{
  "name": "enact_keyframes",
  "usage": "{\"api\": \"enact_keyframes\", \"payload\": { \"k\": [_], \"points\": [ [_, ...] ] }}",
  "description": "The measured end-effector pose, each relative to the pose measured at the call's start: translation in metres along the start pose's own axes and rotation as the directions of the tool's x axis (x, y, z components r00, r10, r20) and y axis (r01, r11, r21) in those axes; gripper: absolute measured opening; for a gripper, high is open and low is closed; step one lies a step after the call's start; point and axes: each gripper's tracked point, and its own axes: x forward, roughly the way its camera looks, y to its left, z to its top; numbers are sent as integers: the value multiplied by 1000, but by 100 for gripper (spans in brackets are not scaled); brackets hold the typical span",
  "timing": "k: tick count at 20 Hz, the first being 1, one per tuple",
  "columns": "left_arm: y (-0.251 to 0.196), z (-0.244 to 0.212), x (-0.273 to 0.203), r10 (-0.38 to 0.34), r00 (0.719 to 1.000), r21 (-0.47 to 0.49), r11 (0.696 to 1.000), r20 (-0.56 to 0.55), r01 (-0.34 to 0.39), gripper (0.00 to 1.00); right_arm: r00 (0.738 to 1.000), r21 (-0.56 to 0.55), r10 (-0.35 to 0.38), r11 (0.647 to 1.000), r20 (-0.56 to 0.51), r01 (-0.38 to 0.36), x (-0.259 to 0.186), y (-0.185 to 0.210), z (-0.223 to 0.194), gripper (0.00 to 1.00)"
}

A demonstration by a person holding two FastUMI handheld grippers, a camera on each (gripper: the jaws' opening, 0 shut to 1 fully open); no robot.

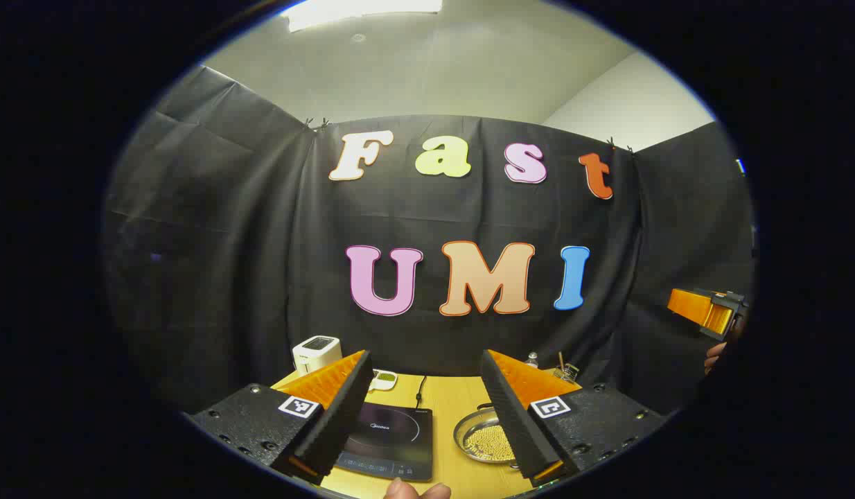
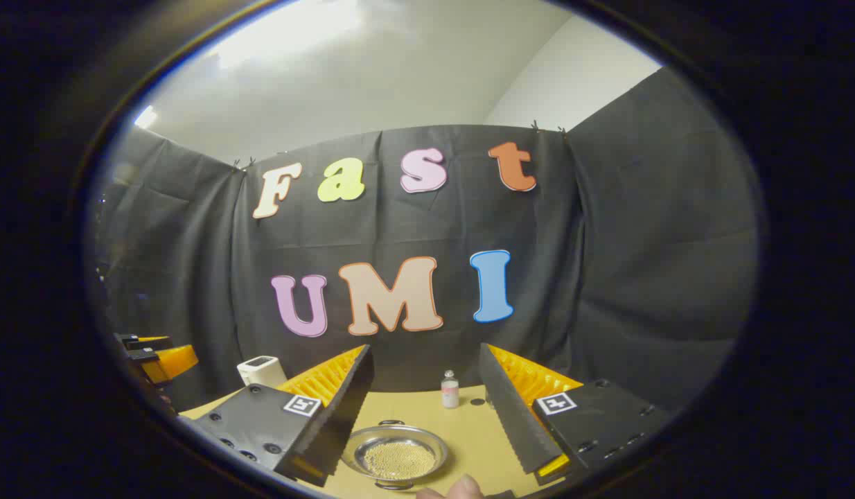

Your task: First push the handle of the pot to place it horizontally, then grasp the pot with both hands and set it on the induction cooktop.

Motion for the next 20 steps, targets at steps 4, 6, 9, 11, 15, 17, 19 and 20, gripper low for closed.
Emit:
{"api": "enact_keyframes", "payload": {
  "k": [4, 6, 9, 11, 15, 17, 19, 20],
  "points": [
    [-2, -4, 0, 0, 1000, 10, 1000, -13, 0, 95, 1000, -3, 0, 1000, -19, 0, -4, -4, -5, 96],
    [-5, -2, -1, -1, 1000, 9, 1000, -4, 1, 92, 1000, 6, -7, 1000, -13, 7, -3, -7, -5, 96],
    [-6, 0, -1, -5, 1000, 20, 1000, 1, 5, 95, 1000, 5, -9, 1000, -19, 9, -2, -10, -8, 94],
    [-6, 0, -1, -7, 1000, 25, 1000, 0, 7, 95, 1000, 6, -6, 1000, -21, 6, -2, -9, -9, 95],
    [-7, 0, -1, -7, 1000, 18, 1000, 6, 7, 95, 1000, -2, 1, 1000, -25, -1, 2, -6, -13, 94],
    [-8, -2, 1, -9, 1000, 15, 1000, 3, 9, 92, 1000, -1, 8, 1000, -30, -8, 4, -3, -15, 96],
    [-8, -5, 3, -11, 1000, 15, 1000, -3, 11, 92, 999, 2, 18, 1000, -38, -18, 5, -1, -18, 96],
    [-8, -6, 4, -11, 1000, 14, 1000, -6, 11, 95, 999, 6, 24, 1000, -48, -24, 6, 1, -22, 96]
  ]
}}
